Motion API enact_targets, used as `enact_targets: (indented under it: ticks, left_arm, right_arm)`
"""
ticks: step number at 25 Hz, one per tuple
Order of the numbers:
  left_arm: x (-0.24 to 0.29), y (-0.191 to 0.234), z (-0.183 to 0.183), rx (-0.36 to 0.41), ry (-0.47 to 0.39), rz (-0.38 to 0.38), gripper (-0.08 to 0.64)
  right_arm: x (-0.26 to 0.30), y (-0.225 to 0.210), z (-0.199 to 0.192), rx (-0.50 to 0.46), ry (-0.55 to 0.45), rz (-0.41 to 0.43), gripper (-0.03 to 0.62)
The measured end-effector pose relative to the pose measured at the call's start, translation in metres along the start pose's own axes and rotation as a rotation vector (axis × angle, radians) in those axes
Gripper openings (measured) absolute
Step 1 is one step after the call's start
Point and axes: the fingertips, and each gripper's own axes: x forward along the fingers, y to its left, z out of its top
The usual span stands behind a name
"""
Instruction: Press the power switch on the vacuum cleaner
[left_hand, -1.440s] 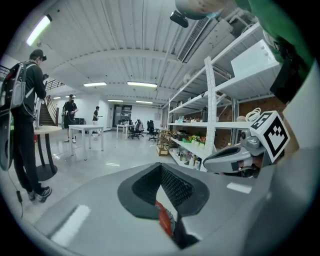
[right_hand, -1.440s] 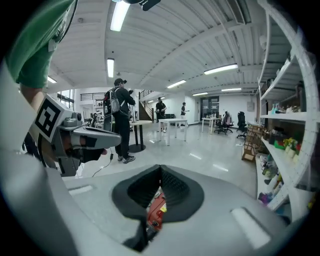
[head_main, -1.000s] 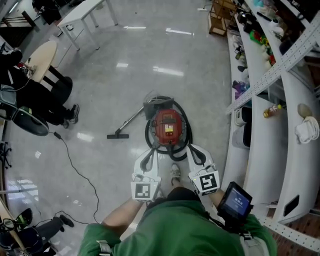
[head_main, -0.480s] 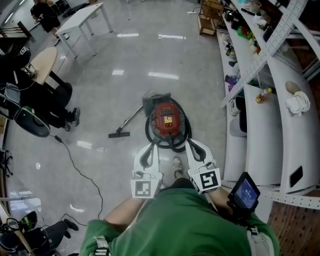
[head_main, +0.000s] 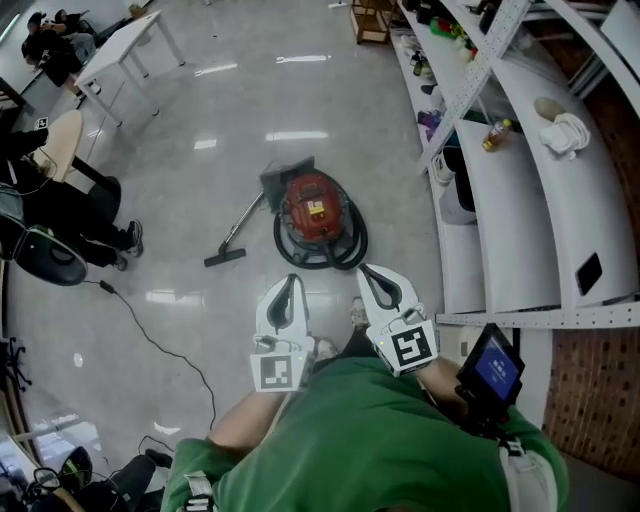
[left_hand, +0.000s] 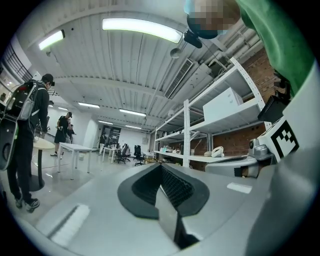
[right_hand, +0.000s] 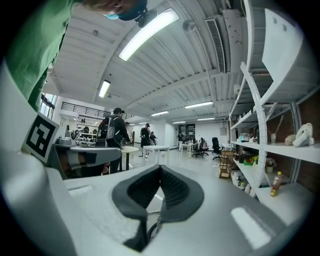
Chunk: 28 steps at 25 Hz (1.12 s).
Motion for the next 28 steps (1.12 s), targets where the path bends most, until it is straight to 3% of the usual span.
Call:
enact_targets:
  ticks: [16,28]
  left_arm:
    - [-0.007,-0.051,0.003,0.044,-0.001,0.006,0.006]
    - [-0.008,-0.071,0.0,0.021,0.013,0.027,0.006]
  right_arm:
    - [-0.046,-0.023,0.005,0.015,-0.038,0.018,0.003]
    - [-0.066,-0.038,-0.008,0.021,-0.025,0.022,0.003]
